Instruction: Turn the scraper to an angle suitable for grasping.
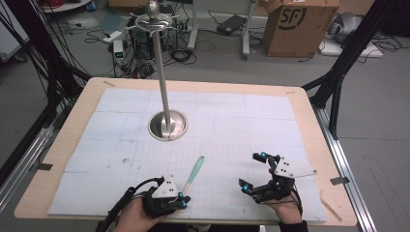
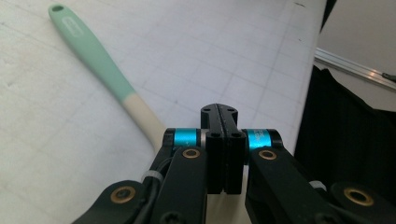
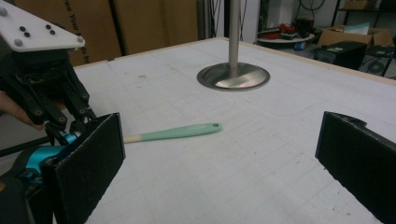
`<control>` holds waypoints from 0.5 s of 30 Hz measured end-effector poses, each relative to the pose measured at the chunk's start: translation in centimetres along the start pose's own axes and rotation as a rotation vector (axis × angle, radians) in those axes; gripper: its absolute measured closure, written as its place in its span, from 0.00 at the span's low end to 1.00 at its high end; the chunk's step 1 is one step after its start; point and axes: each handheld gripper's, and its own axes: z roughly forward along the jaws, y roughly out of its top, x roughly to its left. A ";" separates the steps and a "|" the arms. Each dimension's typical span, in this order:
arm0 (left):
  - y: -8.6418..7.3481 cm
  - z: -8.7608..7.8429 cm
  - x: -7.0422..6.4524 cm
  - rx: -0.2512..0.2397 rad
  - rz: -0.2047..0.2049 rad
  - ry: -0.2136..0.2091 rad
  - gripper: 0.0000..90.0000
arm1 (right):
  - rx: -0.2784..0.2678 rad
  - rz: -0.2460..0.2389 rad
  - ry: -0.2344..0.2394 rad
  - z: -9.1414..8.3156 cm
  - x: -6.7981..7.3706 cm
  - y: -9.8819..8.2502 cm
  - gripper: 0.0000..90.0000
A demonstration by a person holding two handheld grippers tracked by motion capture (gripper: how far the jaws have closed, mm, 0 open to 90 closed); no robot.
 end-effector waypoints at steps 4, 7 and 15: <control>0.4 0.8 0.8 -0.004 -0.025 -0.014 1.00 | 0.001 0.002 0.001 0.0 0.1 0.0 0.00; 0.3 0.5 0.9 0.011 -0.008 0.015 1.00 | -0.004 -0.003 -0.002 -0.2 0.1 0.0 0.00; -0.2 -0.7 1.9 0.033 -0.010 0.050 1.00 | -0.006 0.001 -0.005 -0.3 0.1 0.0 0.00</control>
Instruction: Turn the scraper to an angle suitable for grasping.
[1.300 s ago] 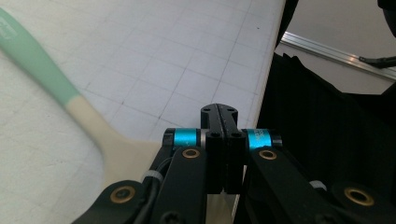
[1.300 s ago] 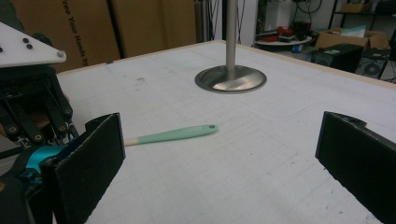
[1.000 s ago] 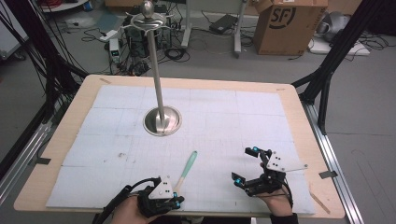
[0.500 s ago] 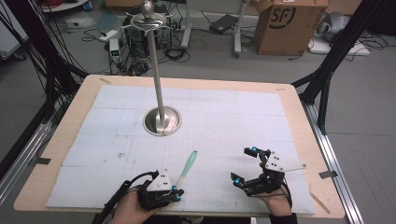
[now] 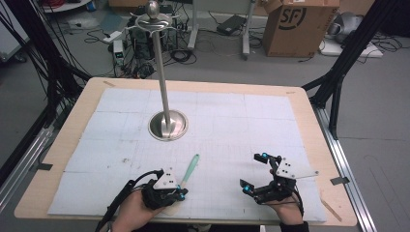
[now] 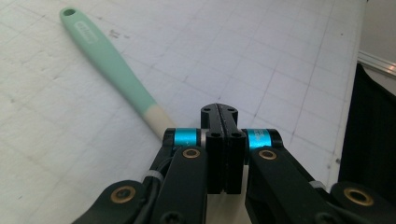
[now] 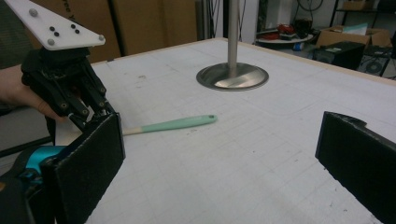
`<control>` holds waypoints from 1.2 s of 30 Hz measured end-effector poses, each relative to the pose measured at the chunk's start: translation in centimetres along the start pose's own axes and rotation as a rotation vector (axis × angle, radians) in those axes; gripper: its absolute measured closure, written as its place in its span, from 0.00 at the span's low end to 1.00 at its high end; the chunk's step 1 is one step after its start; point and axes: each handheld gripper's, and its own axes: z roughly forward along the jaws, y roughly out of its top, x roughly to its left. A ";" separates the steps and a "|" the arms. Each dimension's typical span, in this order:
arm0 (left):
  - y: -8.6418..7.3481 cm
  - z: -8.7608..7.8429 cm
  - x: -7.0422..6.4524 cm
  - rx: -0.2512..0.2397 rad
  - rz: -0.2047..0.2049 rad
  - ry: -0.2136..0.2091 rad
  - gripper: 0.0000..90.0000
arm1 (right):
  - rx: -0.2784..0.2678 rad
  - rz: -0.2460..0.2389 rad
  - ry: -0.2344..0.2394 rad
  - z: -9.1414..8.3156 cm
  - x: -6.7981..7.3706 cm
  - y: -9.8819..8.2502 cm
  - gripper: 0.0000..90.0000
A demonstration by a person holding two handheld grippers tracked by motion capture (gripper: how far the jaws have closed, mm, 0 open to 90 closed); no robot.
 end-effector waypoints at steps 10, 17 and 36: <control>-1.5 -1.7 1.2 -0.010 -0.027 0.011 1.00 | 0.005 0.004 0.007 0.2 0.0 0.0 0.00; -2.5 -3.0 2.2 0.001 -0.050 0.030 1.00 | 0.006 0.000 0.008 0.3 0.0 0.0 0.00; -3.2 -4.7 6.6 -0.116 -0.176 0.270 1.00 | -0.001 -0.004 0.012 0.3 0.0 0.3 0.00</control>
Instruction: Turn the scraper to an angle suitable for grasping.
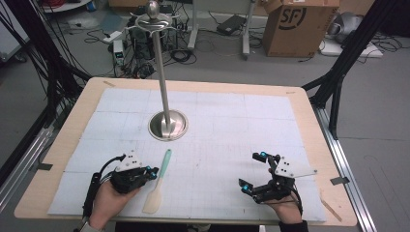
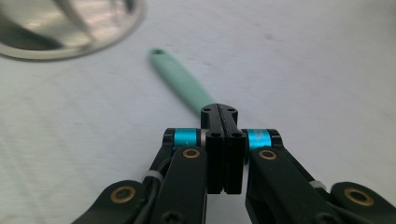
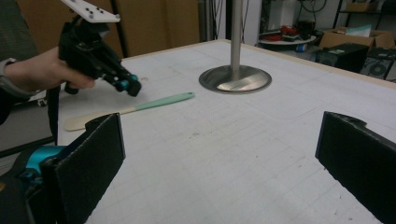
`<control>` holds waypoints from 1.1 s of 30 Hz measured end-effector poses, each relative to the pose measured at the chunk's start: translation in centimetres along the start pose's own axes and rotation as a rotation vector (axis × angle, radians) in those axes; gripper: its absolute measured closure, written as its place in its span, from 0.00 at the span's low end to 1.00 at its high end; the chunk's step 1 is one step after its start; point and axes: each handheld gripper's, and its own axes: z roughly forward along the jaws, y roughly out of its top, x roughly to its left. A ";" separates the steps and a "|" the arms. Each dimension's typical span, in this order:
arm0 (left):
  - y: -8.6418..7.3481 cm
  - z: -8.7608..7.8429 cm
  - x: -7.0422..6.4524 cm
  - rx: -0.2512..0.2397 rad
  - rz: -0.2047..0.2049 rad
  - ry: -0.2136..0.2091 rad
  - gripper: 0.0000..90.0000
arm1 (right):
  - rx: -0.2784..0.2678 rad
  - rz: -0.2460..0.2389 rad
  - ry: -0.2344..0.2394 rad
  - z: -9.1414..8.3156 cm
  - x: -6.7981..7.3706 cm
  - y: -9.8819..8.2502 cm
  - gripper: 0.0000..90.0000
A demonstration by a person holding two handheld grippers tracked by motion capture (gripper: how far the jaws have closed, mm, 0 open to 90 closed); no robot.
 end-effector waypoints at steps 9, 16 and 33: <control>0.7 2.0 2.3 -0.019 -0.119 0.008 1.00 | 0.003 0.006 0.010 0.2 0.1 0.0 0.00; 1.8 4.1 2.3 0.037 -0.110 -0.004 1.00 | 0.001 -0.002 0.016 0.4 0.0 0.2 0.00; 4.1 6.3 -2.7 0.128 -0.003 -0.151 1.00 | 0.001 0.004 0.005 -0.1 0.1 0.1 0.00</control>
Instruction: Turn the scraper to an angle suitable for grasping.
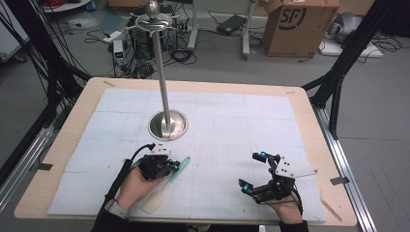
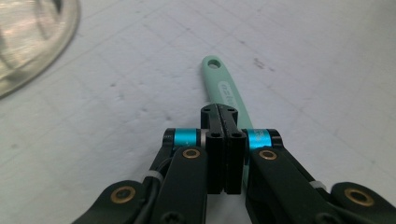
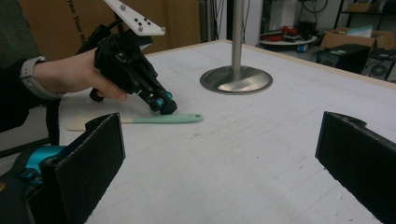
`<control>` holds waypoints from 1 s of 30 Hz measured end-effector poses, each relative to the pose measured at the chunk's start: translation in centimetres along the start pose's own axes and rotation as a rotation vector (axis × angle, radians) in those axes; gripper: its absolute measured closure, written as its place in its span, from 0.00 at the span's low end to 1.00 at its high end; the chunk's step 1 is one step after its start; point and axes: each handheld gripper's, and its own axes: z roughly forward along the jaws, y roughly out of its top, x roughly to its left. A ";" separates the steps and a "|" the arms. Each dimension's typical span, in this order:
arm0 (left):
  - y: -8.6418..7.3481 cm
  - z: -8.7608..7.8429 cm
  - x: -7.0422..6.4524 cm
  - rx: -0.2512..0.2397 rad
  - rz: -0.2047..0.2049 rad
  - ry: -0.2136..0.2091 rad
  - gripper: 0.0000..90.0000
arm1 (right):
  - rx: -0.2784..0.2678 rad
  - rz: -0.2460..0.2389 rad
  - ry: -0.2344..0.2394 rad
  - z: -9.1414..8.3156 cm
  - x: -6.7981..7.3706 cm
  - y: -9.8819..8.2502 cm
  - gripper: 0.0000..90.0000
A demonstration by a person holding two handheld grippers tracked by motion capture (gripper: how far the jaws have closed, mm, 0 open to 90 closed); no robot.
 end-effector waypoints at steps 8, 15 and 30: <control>0.5 0.6 -2.1 0.034 0.084 -0.053 1.00 | 0.000 0.002 -0.002 -0.1 0.0 -0.1 0.00; 0.5 0.7 -3.4 0.047 0.144 -0.121 1.00 | 0.010 0.002 0.003 0.1 0.0 -0.2 0.00; 0.2 0.9 -5.5 0.060 0.243 -0.219 1.00 | 0.011 0.006 -0.003 0.1 -0.1 -0.3 0.00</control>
